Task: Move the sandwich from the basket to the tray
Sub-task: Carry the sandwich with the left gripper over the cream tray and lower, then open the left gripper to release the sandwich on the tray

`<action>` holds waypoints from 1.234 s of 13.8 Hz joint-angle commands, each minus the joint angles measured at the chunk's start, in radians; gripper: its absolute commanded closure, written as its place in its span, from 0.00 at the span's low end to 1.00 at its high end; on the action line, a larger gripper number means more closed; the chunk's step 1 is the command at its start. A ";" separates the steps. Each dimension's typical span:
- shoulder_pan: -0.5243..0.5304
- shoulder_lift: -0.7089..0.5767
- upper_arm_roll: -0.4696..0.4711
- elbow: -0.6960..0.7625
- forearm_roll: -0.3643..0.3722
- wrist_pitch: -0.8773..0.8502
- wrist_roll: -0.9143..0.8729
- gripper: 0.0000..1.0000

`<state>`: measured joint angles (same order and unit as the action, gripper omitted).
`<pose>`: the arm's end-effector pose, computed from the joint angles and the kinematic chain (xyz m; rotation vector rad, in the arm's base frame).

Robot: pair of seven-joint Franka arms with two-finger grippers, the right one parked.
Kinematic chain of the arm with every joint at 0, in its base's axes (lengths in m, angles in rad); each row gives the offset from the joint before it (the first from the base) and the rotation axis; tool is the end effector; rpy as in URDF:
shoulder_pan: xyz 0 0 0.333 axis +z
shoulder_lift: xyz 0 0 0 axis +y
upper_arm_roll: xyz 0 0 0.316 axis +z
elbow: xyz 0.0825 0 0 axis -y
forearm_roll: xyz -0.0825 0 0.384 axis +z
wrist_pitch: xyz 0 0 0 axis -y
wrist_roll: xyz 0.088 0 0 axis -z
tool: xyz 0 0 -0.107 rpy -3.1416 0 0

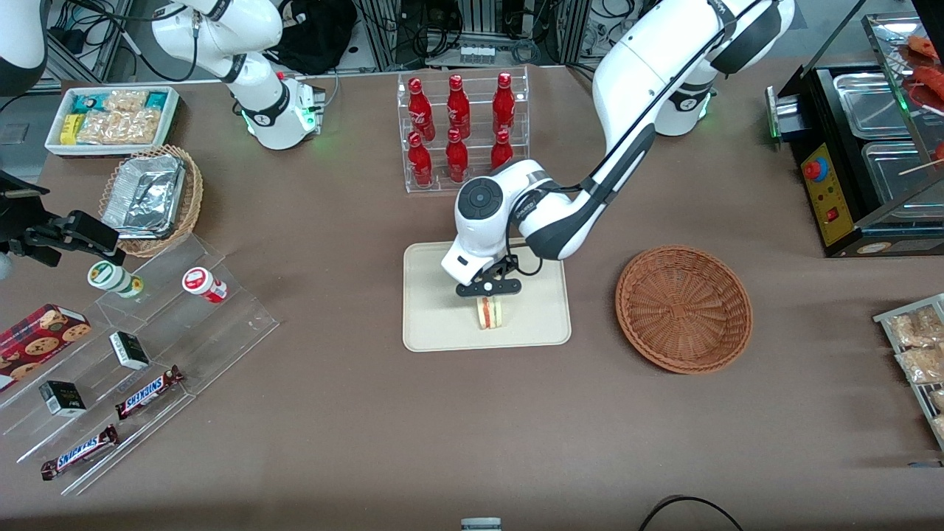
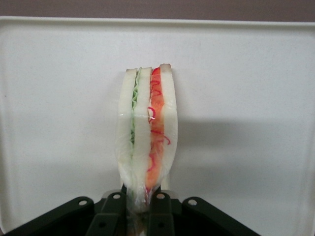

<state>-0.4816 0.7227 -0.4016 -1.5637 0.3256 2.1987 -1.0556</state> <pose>0.4826 -0.5054 0.2416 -3.1248 -0.1007 0.0211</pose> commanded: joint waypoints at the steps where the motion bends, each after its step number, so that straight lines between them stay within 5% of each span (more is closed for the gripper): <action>1: -0.014 0.030 0.006 0.031 0.021 -0.005 0.005 0.04; 6: -0.006 -0.021 0.004 0.031 0.004 -0.022 -0.015 0.00; 9: -0.003 -0.124 0.004 0.022 0.001 -0.192 -0.082 0.00; 14: 0.078 -0.305 0.017 0.021 -0.094 -0.351 -0.089 0.00; 17: 0.191 -0.435 0.015 0.025 -0.179 -0.522 0.058 0.00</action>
<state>-0.3574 0.3841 -0.3854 -1.5122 0.2060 1.7516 -1.0898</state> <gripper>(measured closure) 0.000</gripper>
